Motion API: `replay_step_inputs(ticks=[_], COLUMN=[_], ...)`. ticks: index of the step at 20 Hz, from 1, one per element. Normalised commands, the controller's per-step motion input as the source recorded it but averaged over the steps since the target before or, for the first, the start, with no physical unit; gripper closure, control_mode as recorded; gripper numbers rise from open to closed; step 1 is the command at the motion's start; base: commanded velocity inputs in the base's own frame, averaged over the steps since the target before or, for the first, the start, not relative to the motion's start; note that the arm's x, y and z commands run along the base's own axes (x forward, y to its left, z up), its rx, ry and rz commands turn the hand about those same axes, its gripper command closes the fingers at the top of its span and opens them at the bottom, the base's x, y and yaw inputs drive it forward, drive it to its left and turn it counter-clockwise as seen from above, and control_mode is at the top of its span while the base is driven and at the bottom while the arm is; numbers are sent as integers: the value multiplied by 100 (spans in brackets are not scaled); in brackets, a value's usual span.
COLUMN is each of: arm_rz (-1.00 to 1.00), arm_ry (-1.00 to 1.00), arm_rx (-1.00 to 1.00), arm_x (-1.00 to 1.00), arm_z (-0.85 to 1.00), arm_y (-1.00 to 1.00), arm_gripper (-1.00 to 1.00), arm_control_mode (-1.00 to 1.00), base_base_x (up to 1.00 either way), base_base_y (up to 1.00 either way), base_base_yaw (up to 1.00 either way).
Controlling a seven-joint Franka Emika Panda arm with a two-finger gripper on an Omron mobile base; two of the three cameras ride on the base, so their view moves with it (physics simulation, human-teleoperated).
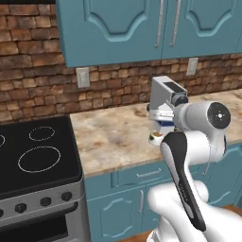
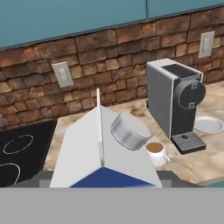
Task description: Take a sugar cube from the saucer and place it inside the coffee. Then, grab milk from the fridge and place it next to the coffee on the counter to sweeten the coffee.
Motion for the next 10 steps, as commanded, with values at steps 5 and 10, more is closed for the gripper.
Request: replay_step_inputs(ticks=[5, 10], arm_rz=[0, 0], arm_ry=[0, 0], arm_rx=[0, 0], arm_x=[0, 0], arm_z=[0, 0], arm_y=[0, 0], arm_gripper=[100, 100], arm_control_mode=[100, 100], base_base_x=[25, 19], base_base_y=[-29, -30], base_base_yaw=[7, 2])
